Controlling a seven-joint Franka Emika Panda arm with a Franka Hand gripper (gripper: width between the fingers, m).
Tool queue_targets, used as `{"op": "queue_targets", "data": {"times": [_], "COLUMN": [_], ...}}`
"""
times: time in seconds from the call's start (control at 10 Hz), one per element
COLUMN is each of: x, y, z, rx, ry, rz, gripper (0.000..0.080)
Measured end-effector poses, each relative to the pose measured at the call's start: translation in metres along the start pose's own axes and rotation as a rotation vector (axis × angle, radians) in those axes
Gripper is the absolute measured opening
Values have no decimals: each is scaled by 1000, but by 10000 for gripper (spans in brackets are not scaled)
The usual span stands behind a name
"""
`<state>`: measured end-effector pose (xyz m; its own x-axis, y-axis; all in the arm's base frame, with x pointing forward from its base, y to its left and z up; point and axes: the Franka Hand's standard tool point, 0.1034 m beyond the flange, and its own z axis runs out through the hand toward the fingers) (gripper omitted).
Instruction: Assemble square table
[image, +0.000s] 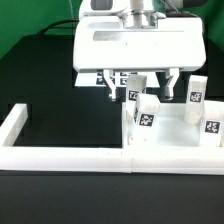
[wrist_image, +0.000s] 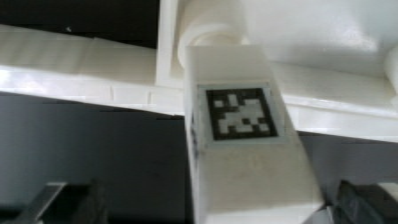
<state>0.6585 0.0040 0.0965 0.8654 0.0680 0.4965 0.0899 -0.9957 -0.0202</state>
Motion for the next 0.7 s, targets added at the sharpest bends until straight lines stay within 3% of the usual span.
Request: {"op": "queue_targets", "data": {"times": [0.1, 0.2, 0.4, 0.7], "x": [10, 19, 12, -3], "y": [-8, -7, -5, 2], "z": [0, 3, 12, 9], "rx": [29, 24, 59, 109], "ry": [-60, -53, -186, -368], "rz": [30, 31, 66, 72], "gripper": [649, 649, 649, 649]}}
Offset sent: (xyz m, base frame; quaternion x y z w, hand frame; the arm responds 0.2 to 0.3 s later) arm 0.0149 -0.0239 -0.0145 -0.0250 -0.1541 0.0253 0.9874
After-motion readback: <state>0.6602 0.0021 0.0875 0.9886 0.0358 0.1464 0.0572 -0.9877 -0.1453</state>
